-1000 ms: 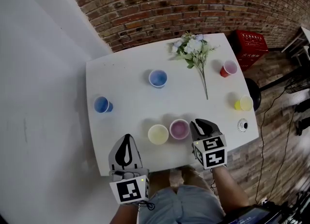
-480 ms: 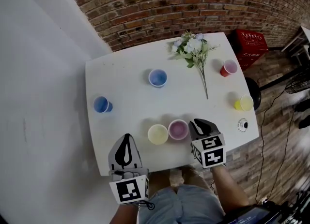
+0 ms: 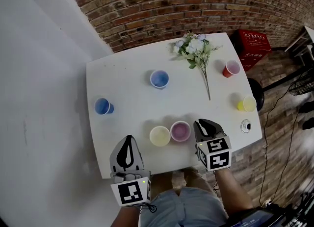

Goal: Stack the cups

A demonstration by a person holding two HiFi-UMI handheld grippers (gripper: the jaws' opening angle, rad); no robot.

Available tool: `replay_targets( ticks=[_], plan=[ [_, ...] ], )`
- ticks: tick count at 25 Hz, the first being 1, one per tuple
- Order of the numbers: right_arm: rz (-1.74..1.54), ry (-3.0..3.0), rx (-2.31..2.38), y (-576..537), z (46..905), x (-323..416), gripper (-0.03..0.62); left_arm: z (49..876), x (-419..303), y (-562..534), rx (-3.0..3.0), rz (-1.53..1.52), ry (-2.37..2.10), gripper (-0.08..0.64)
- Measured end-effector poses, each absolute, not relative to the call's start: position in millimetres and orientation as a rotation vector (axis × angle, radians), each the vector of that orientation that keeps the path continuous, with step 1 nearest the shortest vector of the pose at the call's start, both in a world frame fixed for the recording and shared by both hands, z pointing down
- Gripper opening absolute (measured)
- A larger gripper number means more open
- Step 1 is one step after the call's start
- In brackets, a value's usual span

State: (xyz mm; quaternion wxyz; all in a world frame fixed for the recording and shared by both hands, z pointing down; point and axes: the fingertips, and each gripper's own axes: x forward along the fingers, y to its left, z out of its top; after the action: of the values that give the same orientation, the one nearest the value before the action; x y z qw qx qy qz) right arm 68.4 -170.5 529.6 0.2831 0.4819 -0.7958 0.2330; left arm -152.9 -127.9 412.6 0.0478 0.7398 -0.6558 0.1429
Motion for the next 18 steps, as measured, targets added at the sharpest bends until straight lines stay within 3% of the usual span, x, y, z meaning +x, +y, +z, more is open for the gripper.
replay_targets(
  ticks=[11,18],
  plan=[
    [0.6,-2.085,1.406,-173,513,100,0.06,410,-137,-138,2.322,0.39,-1.929,0.009],
    [0.509,-2.035,1.574,-179,479,185,0.063,401,-80,-160,2.419,0.332,-1.867,0.009]
  ],
)
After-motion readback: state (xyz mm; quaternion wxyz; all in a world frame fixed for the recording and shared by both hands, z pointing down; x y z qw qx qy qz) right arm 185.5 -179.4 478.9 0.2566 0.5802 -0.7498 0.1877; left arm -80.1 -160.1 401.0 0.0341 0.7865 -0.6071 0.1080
